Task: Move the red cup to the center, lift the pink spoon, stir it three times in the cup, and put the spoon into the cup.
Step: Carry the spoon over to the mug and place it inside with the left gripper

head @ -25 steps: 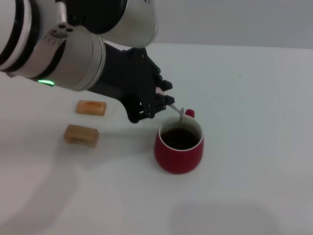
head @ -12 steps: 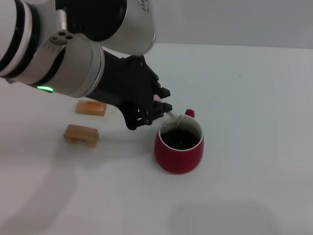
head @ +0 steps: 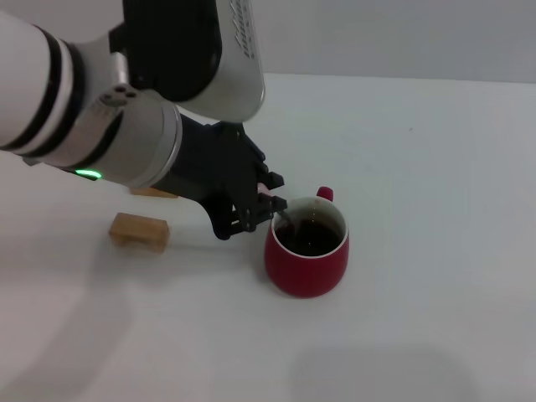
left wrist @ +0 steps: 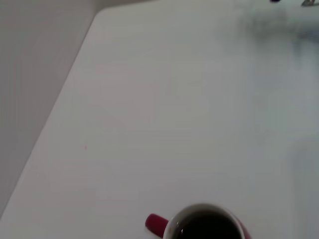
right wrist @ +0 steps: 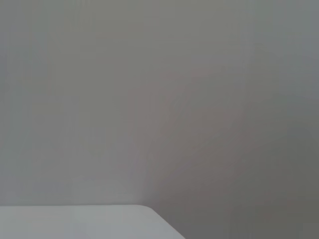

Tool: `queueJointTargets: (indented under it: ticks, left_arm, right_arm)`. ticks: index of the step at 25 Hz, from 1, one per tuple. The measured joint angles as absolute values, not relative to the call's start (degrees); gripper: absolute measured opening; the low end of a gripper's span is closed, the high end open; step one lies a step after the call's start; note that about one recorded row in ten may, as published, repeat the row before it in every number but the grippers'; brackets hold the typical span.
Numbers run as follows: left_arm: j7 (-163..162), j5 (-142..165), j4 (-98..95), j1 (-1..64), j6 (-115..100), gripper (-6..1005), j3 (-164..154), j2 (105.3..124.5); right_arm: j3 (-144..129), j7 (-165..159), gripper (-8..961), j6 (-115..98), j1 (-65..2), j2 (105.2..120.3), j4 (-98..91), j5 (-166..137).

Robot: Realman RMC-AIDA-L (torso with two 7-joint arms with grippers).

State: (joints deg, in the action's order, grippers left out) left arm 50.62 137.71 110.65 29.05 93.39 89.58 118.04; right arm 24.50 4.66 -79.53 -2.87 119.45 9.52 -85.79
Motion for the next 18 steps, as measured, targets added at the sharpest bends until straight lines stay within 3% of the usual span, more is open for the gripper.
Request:
queueJointTargets:
  ticks: [18]
  left_arm:
    - [52.1,140.66,100.4,30.44,86.41,149,86.21,118.03]
  right_arm:
    - [24.36,4.66,0,-80.33,-2.11,119.53,9.76,-86.24]
